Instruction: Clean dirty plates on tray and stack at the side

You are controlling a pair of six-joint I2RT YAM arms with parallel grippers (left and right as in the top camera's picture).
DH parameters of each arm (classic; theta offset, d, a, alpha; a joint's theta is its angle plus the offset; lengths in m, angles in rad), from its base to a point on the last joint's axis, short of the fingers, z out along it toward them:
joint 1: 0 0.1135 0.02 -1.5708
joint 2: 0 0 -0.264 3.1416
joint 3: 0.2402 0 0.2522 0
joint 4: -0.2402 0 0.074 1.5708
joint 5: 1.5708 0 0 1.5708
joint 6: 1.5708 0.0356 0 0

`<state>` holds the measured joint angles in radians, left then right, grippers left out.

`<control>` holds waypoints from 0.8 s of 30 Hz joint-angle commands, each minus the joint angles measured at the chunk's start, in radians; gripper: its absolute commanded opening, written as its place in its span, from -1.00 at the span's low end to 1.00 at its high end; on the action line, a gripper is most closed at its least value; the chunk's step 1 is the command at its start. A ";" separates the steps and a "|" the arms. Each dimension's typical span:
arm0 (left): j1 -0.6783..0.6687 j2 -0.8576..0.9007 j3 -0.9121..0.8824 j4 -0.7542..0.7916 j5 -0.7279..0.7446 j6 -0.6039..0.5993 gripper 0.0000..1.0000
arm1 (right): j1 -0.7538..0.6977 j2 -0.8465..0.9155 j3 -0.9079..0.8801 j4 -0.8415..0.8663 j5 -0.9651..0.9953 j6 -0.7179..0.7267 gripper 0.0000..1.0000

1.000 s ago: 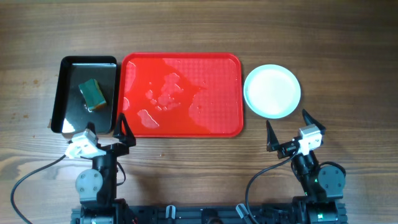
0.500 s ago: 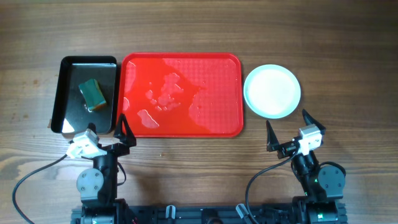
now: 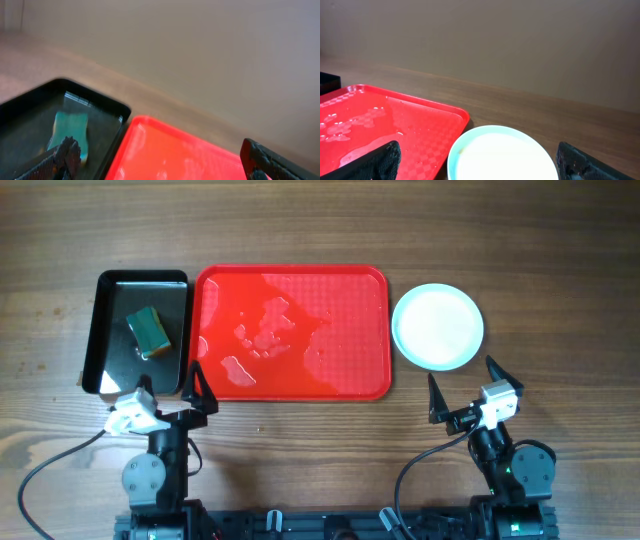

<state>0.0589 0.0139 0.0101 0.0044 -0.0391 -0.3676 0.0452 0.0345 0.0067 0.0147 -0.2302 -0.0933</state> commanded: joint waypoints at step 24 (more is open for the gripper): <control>0.004 0.006 -0.003 -0.076 0.020 0.016 1.00 | 0.004 -0.005 -0.001 0.003 0.010 0.015 0.99</control>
